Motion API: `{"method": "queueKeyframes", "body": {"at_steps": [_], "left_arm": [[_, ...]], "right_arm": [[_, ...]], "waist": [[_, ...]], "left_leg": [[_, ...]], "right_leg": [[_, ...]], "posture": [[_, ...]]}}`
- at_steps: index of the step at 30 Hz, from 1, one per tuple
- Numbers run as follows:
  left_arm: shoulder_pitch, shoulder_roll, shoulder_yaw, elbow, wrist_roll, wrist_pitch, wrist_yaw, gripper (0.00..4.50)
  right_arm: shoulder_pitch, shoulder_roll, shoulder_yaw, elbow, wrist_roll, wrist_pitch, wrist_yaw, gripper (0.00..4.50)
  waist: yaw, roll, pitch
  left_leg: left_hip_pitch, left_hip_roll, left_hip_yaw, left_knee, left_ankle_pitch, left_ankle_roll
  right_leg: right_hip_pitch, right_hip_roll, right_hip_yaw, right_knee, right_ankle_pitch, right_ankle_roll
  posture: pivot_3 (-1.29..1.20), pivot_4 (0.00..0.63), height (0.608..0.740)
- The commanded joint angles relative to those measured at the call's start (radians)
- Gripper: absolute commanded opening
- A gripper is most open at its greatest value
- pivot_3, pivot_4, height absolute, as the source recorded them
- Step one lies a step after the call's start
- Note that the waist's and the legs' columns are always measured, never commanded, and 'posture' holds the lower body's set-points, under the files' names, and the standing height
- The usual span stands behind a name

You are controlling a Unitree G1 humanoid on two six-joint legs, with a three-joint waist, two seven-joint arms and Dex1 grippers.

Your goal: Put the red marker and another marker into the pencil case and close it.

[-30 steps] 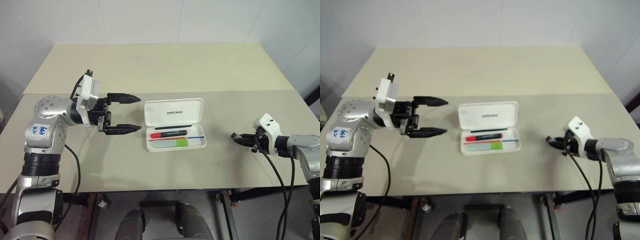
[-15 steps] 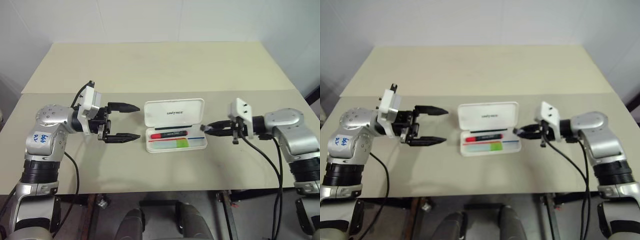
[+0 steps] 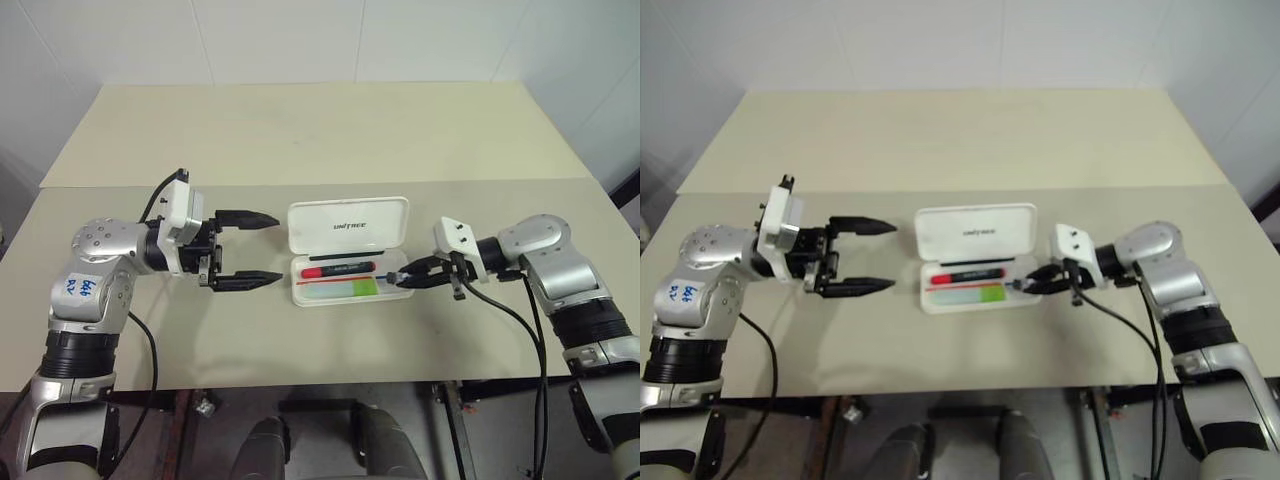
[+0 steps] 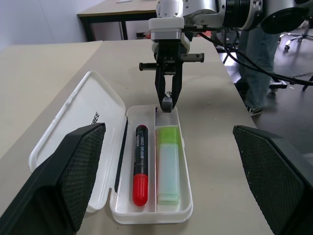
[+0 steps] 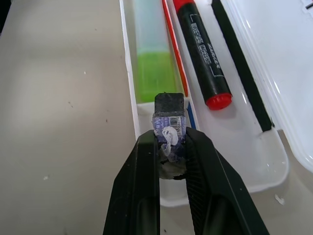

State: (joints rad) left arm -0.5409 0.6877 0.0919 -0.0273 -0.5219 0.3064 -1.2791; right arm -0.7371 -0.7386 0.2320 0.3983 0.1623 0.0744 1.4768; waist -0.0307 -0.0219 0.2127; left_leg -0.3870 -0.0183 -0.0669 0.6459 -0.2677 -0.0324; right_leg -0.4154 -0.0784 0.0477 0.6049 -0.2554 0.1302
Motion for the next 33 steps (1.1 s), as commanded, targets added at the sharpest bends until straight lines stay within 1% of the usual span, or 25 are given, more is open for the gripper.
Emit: {"method": "queueKeyframes", "body": {"at_steps": [1,10,11,13,16,19,20,21,24,26,29,33], "left_arm": [[-0.001,0.014,0.031,-0.046,-0.03,0.004,0.015,4.5],[0.002,0.018,0.037,-0.068,-0.031,0.015,0.031,4.5],[-0.001,0.019,0.036,-0.068,-0.031,0.016,0.031,4.5],[-0.007,0.021,0.036,-0.066,-0.03,0.018,0.031,4.5],[-0.013,0.022,0.035,-0.061,-0.027,0.018,0.029,4.5],[-0.02,0.023,0.035,-0.055,-0.024,0.015,0.028,4.5],[-0.021,0.023,0.035,-0.053,-0.024,0.015,0.028,4.5],[-0.024,0.024,0.034,-0.049,-0.022,0.013,0.027,4.5],[-0.034,0.023,0.031,-0.037,-0.017,0.006,0.024,4.5],[-0.036,0.025,0.031,-0.03,-0.016,0.005,0.022,4.5],[-0.03,0.028,0.037,-0.024,-0.024,0.01,0.014,4.5],[0.004,0.045,0.056,-0.015,-0.025,0.013,0.009,4.5]], "right_arm": [[-0.03,0.016,0.0,0.029,-0.015,-0.044,0.018,0.38],[-0.03,0.035,0.014,0.046,-0.026,-0.053,0.055,0.38],[-0.04,0.043,0.011,0.058,-0.025,-0.053,0.044,1.11],[-0.069,0.067,-0.006,0.087,-0.019,-0.07,0.014,1.68],[-0.103,0.092,-0.027,0.109,-0.002,-0.072,0.002,2.72],[-0.122,0.1,-0.04,0.124,0.001,-0.092,0.004,3.73],[-0.125,0.101,-0.043,0.126,0.003,-0.093,0.005,4.14],[-0.129,0.101,-0.047,0.126,0.01,-0.09,0.012,4.43],[-0.133,0.101,-0.076,0.102,0.062,-0.077,0.047,4.47],[-0.105,0.085,-0.102,0.033,0.127,-0.023,0.086,4.47],[-0.047,0.049,-0.135,-0.079,0.196,0.051,0.097,4.47],[0.055,0.013,-0.209,-0.242,0.275,0.128,0.017,4.47]], "waist": [[0.001,0.0,0.0],[0.001,0.0,0.0],[0.001,0.0,0.0],[0.0,0.0,0.0],[-0.002,0.0,0.0],[0.001,0.0,0.0],[0.001,0.0,0.0],[0.002,0.0,0.0],[0.003,0.0,0.0],[0.002,0.0,0.0],[0.003,0.0,0.0],[0.004,0.0,0.0]], "left_leg": [[0.0,0.0,0.0,0.0,0.0,0.0],[0.0,0.0,0.0,0.0,0.0,0.0],[0.0,0.0,0.0,0.0,0.0,0.0],[0.0,0.0,0.0,0.001,0.0,0.0],[0.001,0.0,0.0,0.001,0.0,0.0],[0.0,0.0,0.0,0.0,0.0,0.0],[0.0,0.0,0.0,0.0,0.0,0.0],[0.0,0.0,0.0,0.0,0.0,0.0],[0.0,0.0,0.0,0.0,0.0,-0.001],[0.0,0.0,0.0,0.0,0.0,-0.001],[0.0,0.0,-0.001,0.0,0.0,-0.001],[0.0,0.0,-0.001,0.0,0.0,-0.001]], "right_leg": [[0.0,0.0,0.0,0.0,0.0,0.0],[0.0,0.0,0.0,0.0,0.0,0.0],[0.0,0.0,0.0,0.0,0.0,0.0],[0.0,0.0,0.0,0.001,0.0,0.0],[0.0,0.0,0.0,0.002,0.0,0.0],[0.0,0.0,0.0,0.001,0.0,0.0],[0.0,0.0,0.0,0.001,0.0,0.0],[0.0,0.0,0.0,0.001,0.0,0.0],[0.0,0.0,0.0,0.0,0.0,0.0],[0.0,0.0,0.0,0.0,0.0,0.0],[0.0,0.0,0.0,0.0,0.0,0.0],[0.0,0.0,0.0,0.0,0.0,0.0]], "posture": [[0.0,0.15,0.74],[0.0,0.15,0.74],[0.0,0.15,0.74],[0.0,0.15,0.74],[0.0,0.15,0.74],[0.0,0.15,0.74],[0.0,0.15,0.74],[0.0,0.15,0.74],[0.0,0.15,0.74],[0.0,0.15,0.74],[0.0,0.15,0.74],[0.0,0.15,0.74]]}}
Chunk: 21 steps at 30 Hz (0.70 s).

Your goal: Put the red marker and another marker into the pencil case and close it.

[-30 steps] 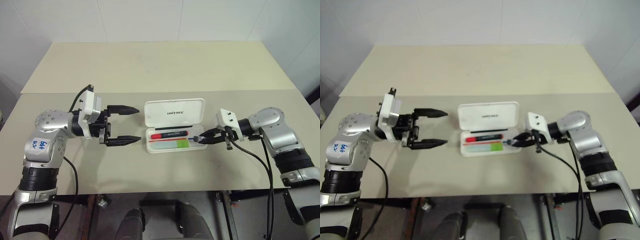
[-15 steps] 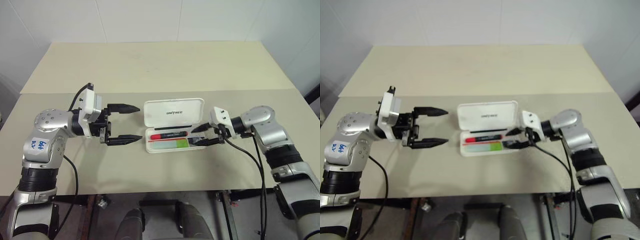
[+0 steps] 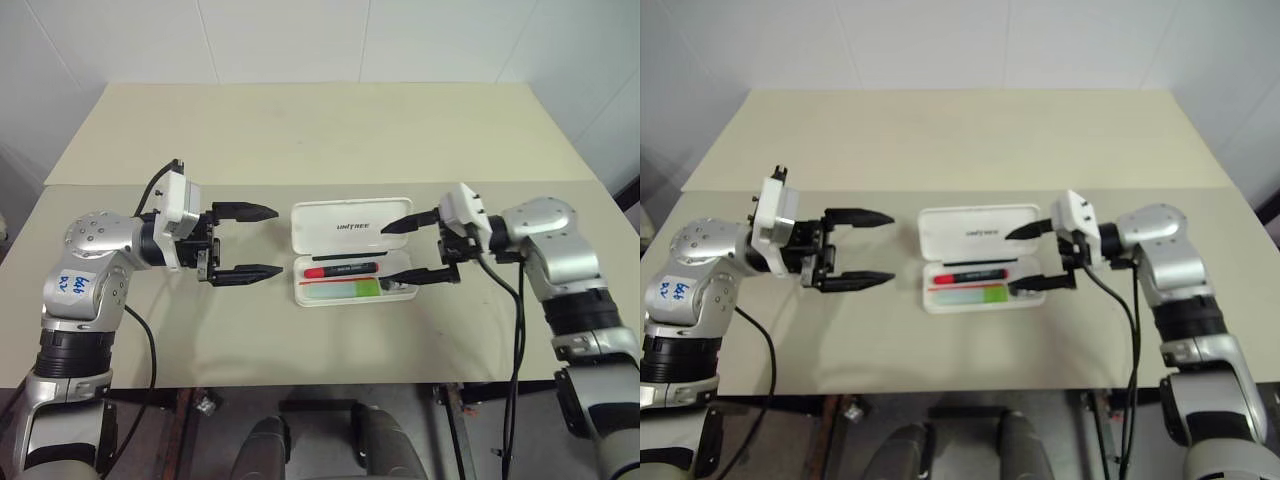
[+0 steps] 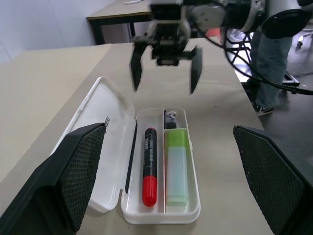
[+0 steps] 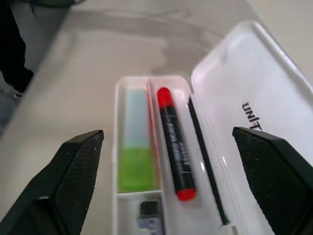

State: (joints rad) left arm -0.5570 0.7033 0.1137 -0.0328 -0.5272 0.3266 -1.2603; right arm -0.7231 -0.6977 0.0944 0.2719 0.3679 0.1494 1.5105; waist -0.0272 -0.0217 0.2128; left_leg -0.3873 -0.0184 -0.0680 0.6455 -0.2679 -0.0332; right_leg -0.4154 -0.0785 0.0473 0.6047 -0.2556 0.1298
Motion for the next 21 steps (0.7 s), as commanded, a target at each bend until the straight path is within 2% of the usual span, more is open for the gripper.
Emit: {"method": "queueKeyframes", "body": {"at_steps": [1,5,8,9,12,21], "left_arm": [[0.029,0.034,0.036,-0.005,-0.015,-0.014,-0.013,4.5],[0.068,0.046,0.062,0.025,0.0,-0.056,-0.012,4.5],[0.1,0.062,0.073,0.047,0.007,-0.083,-0.029,4.5],[0.1,0.062,0.075,0.057,0.004,-0.09,-0.026,4.3],[0.076,0.047,0.087,0.101,-0.005,-0.119,-0.015,3.51],[-0.026,-0.052,0.136,0.203,-0.027,-0.156,0.089,0.37]], "right_arm": [[0.065,-0.035,-0.093,-0.147,0.083,0.068,-0.04,4.47],[0.152,-0.016,-0.216,-0.209,0.122,0.058,-0.174,4.47],[0.216,-0.028,-0.251,-0.215,0.091,0.007,-0.22,4.47],[0.23,-0.029,-0.261,-0.218,0.09,0.002,-0.234,4.49],[0.245,-0.029,-0.27,-0.235,0.092,-0.002,-0.267,4.5],[0.247,-0.015,-0.241,-0.254,0.085,-0.019,-0.319,4.5]], "waist": [[-0.001,0.0,0.0],[-0.001,0.0,0.0],[0.0,0.0,0.0],[0.0,0.0,0.0],[0.0,0.0,0.0],[0.0,0.0,0.0]], "left_leg": [[0.0,0.0,0.0,0.0,0.0,0.0],[0.0,0.0,0.001,0.0,0.0,0.0],[0.001,0.0,0.0,0.0,0.0,0.0],[0.001,0.0,0.0,0.0,0.0,0.0],[0.001,0.0,0.001,0.001,0.0,0.0],[0.0,0.0,0.001,0.001,0.0,0.0]], "right_leg": [[0.0,0.0,0.0,0.0,0.0,0.0],[0.0,0.0,0.0,0.0,0.0,0.0],[0.0,0.0,0.0,0.001,0.0,-0.001],[0.0,0.0,0.0,0.001,0.0,-0.001],[0.0,-0.001,0.0,0.001,0.0,-0.001],[0.0,-0.001,0.0,0.0,0.0,0.0]], "posture": [[0.0,0.15,0.74],[0.0,0.15,0.74],[0.0,0.15,0.74],[0.0,0.15,0.74],[0.0,0.15,0.74],[0.0,0.15,0.74]]}}
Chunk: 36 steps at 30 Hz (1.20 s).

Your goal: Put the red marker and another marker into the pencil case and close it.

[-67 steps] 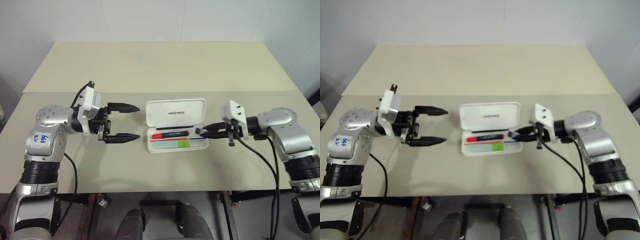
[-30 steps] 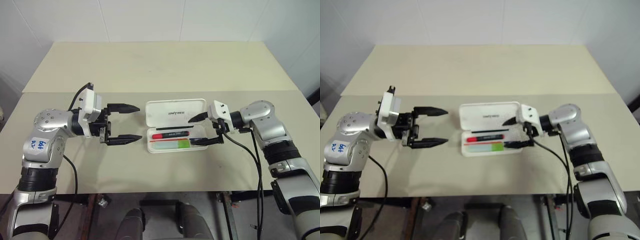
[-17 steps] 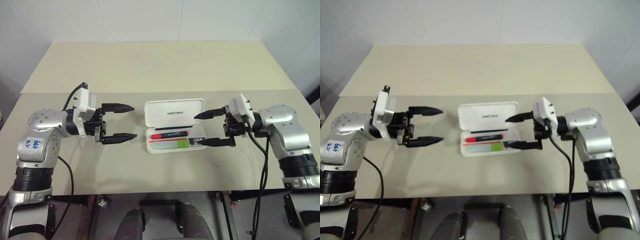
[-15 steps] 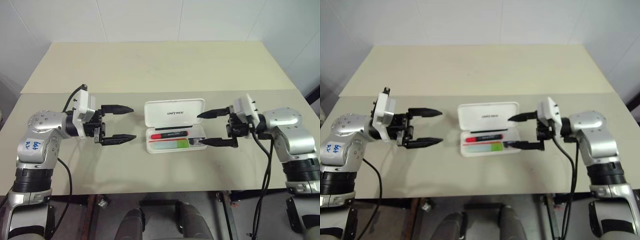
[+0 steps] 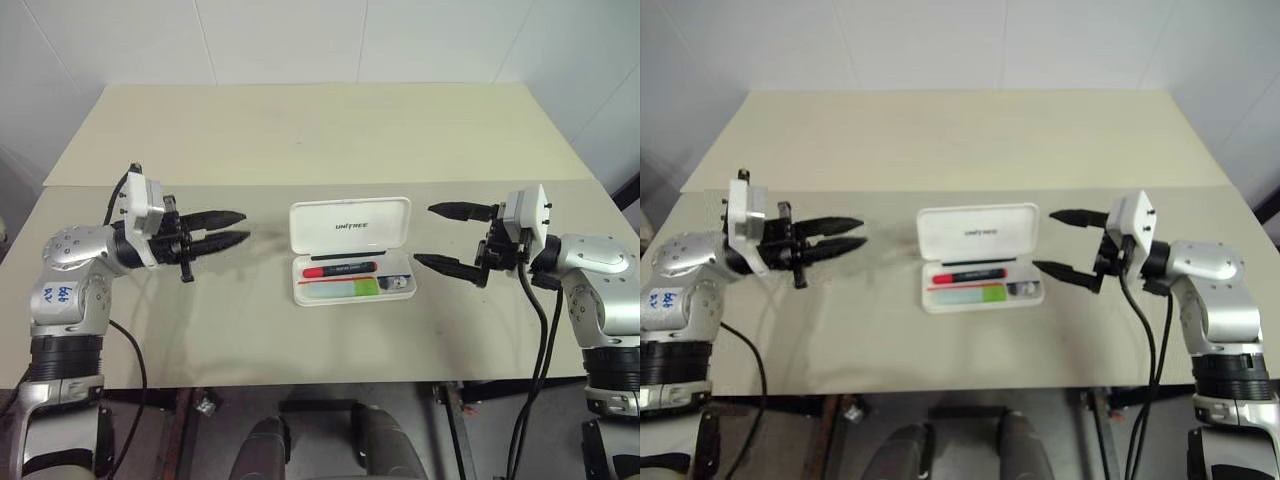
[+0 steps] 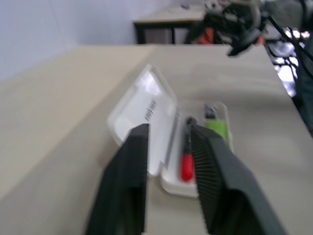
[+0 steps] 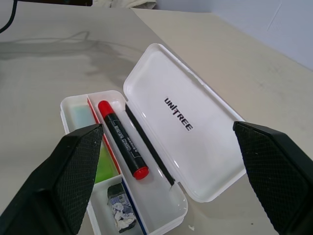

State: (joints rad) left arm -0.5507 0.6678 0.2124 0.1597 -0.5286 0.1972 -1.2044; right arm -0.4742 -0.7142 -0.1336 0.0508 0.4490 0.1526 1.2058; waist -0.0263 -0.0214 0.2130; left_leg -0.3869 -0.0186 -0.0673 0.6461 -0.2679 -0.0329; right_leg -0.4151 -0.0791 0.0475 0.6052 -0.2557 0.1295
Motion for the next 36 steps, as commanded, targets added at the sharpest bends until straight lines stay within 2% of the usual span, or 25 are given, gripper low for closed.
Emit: {"method": "queueKeyframes", "body": {"at_steps": [1,4,11,16,22,29,36], "left_arm": [[-0.039,-0.024,0.038,0.017,-0.022,-0.032,0.041,0.02],[-0.1,-0.084,0.037,0.094,0.013,-0.082,0.124,0.02],[-0.225,-0.168,-0.059,0.256,0.188,-0.189,0.287,0.02],[-0.265,-0.213,-0.13,0.317,0.254,-0.183,0.31,0.02],[-0.28,-0.254,-0.162,0.359,0.254,-0.19,0.268,0.02],[-0.249,-0.243,-0.168,0.359,0.249,-0.206,0.204,0.02],[-0.26,-0.273,-0.062,0.348,0.161,-0.224,0.246,0.02]], "right_arm": [[-0.003,0.001,-0.011,-0.033,0.004,-0.024,-0.015,4.5],[-0.027,0.004,-0.005,-0.016,-0.005,-0.029,-0.025,4.5],[-0.035,0.01,0.002,-0.02,-0.002,-0.027,-0.033,4.5],[-0.01,0.004,0.002,-0.051,0.002,-0.011,-0.04,4.5],[0.003,0.003,0.002,-0.061,-0.009,-0.013,-0.057,4.5],[0.025,0.0,-0.002,-0.089,0.001,0.005,-0.064,4.5],[0.03,0.001,-0.003,-0.087,0.002,0.008,-0.062,4.5]], "waist": [[-0.001,0.0,0.0],[0.001,0.0,0.0],[0.002,0.0,0.0],[0.002,0.0,0.0],[0.0,0.0,0.0],[0.0,0.0,0.0],[0.0,0.0,0.0]], "left_leg": [[0.0,0.0,0.0,0.0,0.0,0.0],[0.0,0.0,0.0,0.0,0.0,0.0],[0.0,-0.001,0.0,0.001,0.0,0.0],[0.0,-0.001,0.0,0.001,0.0,0.0],[0.0,-0.001,0.0,0.001,0.0,0.001],[0.0,-0.001,0.0,0.001,0.0,0.0],[0.0,-0.001,0.0,0.001,0.0,0.001]], "right_leg": [[0.0,0.0,0.0,0.0,0.0,0.0],[0.0,0.0,0.0,0.0,0.0,0.0],[0.001,0.0,0.0,0.001,0.001,0.001],[0.001,0.0,0.0,-0.001,0.001,0.002],[0.0,0.0,0.0,0.0,0.001,0.002],[0.0,0.0,0.0,0.0,0.001,0.002],[0.0,0.0,0.0,0.0,0.001,0.002]], "posture": [[0.0,0.15,0.74],[0.0,0.15,0.74],[0.0,0.15,0.74],[0.0,0.15,0.74],[0.0,0.15,0.74],[0.0,0.15,0.74],[0.0,0.15,0.74]]}}
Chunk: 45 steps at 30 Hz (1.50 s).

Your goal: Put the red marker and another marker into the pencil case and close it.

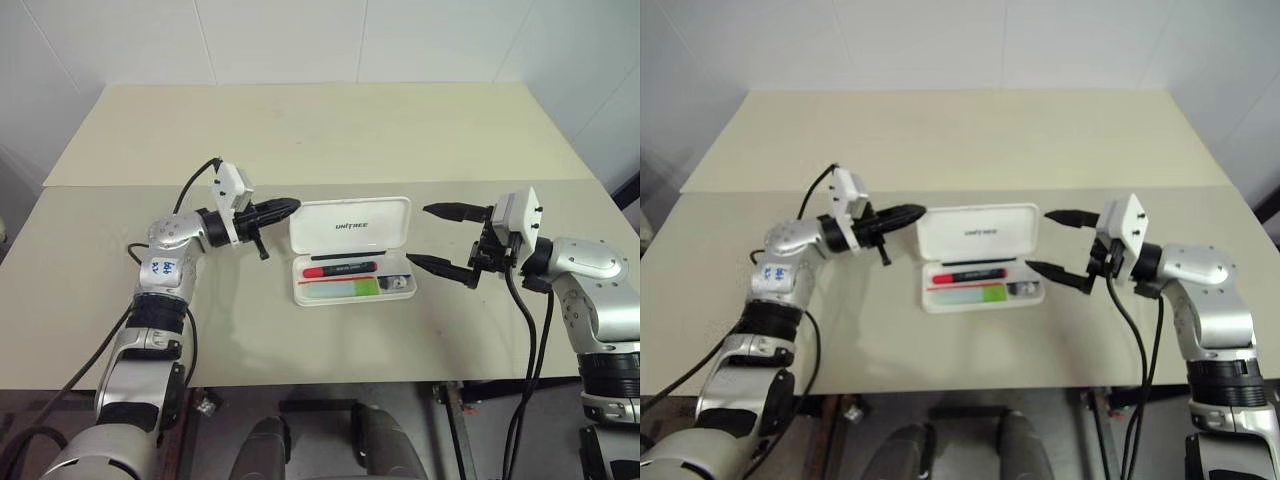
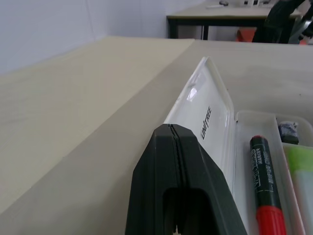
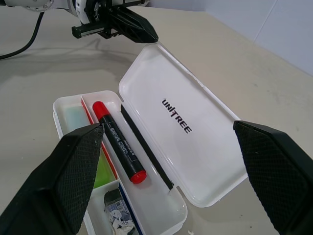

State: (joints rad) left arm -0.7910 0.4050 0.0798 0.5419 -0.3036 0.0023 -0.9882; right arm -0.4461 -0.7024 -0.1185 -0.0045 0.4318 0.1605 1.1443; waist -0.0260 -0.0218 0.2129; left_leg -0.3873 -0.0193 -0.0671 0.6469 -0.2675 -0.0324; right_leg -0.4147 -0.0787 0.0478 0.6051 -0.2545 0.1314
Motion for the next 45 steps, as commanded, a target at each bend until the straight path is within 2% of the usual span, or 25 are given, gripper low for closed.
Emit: {"method": "queueKeyframes", "body": {"at_steps": [1,5,9,20,27,32,38,45], "left_arm": [[-0.026,-0.012,0.083,-0.029,-0.064,-0.034,0.05,0.02],[-0.04,0.006,0.066,0.038,0.021,-0.053,0.139,0.02],[-0.037,0.017,0.006,0.09,0.091,-0.042,0.139,0.02],[-0.059,-0.04,-0.023,0.146,0.056,-0.015,0.024,0.02],[-0.016,-0.048,-0.021,0.03,-0.033,-0.053,-0.189,0.02],[0.031,-0.018,-0.089,-0.052,-0.009,-0.082,-0.321,0.02],[0.072,-0.023,-0.165,-0.108,0.034,-0.088,-0.342,0.02],[0.087,-0.053,-0.239,-0.106,0.108,-0.039,-0.256,0.02]], "right_arm": [[0.002,-0.01,-0.017,-0.031,0.019,-0.001,0.0,4.5],[-0.001,-0.007,-0.013,-0.027,0.018,-0.002,0.001,4.5],[-0.005,-0.009,-0.015,-0.024,0.019,-0.002,0.003,4.5],[0.031,-0.03,-0.044,-0.093,0.037,0.029,-0.012,4.5],[0.063,-0.051,-0.068,-0.128,0.068,0.057,-0.021,4.5],[0.084,-0.056,-0.078,-0.147,0.082,0.073,-0.025,4.5],[0.088,-0.048,-0.076,-0.156,0.093,0.085,-0.038,4.5],[0.111,-0.016,-0.077,-0.198,0.129,0.105,-0.078,4.5]], "waist": [[0.0,0.0,0.0],[0.002,0.0,0.0],[0.002,0.0,0.0],[0.002,0.0,0.0],[0.001,0.0,0.0],[0.001,0.0,0.0],[0.002,0.0,0.0],[0.002,0.0,0.0]], "left_leg": [[0.0,0.0,0.0,0.0,0.0,0.0],[0.0,0.0,0.0,0.0,0.0,0.0],[0.0,0.0,0.0,0.0,0.0,0.0],[0.0,0.0,0.0,0.0,0.0,0.0],[0.0,0.0,0.0,0.0,0.0,0.0],[0.0,0.0,0.0,0.0,0.0,0.0],[0.0,0.0,0.0,0.0,0.0,0.0],[0.0,0.0,0.0,0.0,0.0,0.0]], "right_leg": [[0.0,0.0,0.0,0.0,0.0,0.0],[0.0,0.0,0.0,0.0,0.0,0.0],[0.0,0.0,0.0,0.0,0.0,0.0],[0.0,0.0,0.0,0.0,0.0,0.0],[0.0,0.0,0.0,0.0,0.0,0.0],[0.0,0.0,0.0,-0.001,0.0,0.0],[0.001,0.0,0.0,-0.001,0.0,0.0],[0.001,0.0,0.0,-0.001,0.0,0.0]], "posture": [[0.0,0.15,0.74],[0.0,0.15,0.74],[0.0,0.15,0.74],[0.0,0.15,0.74],[0.0,0.15,0.74],[0.0,0.15,0.74],[0.0,0.15,0.74],[0.0,0.15,0.74]]}}
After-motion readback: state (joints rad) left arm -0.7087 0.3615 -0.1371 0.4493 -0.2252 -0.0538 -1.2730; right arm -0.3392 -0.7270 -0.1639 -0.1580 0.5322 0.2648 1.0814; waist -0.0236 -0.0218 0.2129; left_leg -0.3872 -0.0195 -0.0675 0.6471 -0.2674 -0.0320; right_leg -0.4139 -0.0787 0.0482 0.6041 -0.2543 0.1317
